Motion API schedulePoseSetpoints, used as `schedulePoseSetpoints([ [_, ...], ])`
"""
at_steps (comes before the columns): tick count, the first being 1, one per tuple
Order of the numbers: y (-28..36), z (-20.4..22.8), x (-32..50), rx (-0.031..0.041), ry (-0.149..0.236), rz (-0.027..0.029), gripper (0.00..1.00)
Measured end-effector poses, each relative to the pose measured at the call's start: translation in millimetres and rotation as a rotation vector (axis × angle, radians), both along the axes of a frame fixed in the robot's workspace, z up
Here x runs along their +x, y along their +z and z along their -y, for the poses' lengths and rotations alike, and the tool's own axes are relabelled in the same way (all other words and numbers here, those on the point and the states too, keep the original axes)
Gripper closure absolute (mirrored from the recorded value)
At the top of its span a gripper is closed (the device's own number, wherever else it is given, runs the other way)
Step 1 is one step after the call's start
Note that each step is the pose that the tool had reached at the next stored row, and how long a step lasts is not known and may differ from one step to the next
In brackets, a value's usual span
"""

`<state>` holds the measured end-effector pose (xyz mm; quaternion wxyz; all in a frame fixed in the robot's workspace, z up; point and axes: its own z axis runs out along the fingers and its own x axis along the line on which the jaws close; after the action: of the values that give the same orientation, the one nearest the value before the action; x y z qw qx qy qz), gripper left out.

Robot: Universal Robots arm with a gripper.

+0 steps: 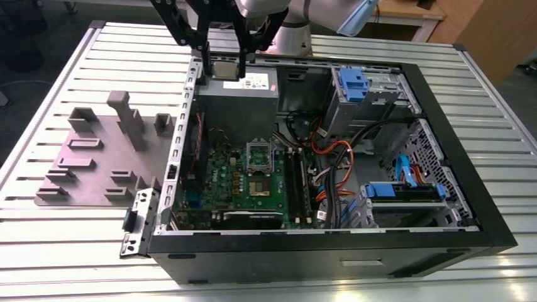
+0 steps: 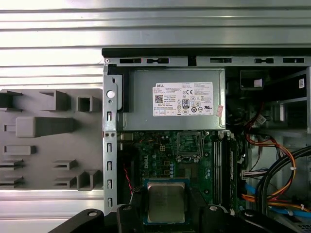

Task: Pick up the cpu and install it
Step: 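Pick up the cpu and move it towards the insertion slot, then place the cpu into insertion slot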

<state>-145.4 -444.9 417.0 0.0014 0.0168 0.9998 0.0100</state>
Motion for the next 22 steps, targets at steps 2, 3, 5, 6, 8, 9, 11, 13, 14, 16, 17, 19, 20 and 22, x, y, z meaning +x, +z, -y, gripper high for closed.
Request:
schedulePoseSetpoints([
  [2,0.0,-0.1,1.2,-0.0001,0.0,-0.0001,0.53],
  [3,0.0,-0.1,2.9,0.0,0.0,0.0,0.53],
  [5,0.0,0.0,8.0,0.0,0.0,0.0,0.53],
  [6,0.0,0.0,11.2,0.0,0.0,0.0,0.53],
  [8,0.0,0.0,17.5,0.0,0.0,0.0,0.53],
  [9,0.0,0.0,20.3,0.0,0.0,0.0,0.53],
  [11,0.0,0.0,25.2,0.0,0.0,0.0,0.53],
  [13,0.0,0.0,29.6,0.0,0.0,0.0,0.53],
  [14,0.0,0.0,31.5,0.0,0.0,0.0,0.53],
  [16,0.0,0.0,34.0,0.0,0.0,0.0,0.53],
  [17,0.0,0.0,35.1,0.0,0.0,0.0,0.53],
  [19,0.0,0.1,35.7,0.0,0.0,0.0,0.53],
  [20,0.0,0.1,35.7,0.0001,0.0,0.0,0.53],
  [22,0.0,0.0,36.0,0.0,0.0,0.0,0.53],
])
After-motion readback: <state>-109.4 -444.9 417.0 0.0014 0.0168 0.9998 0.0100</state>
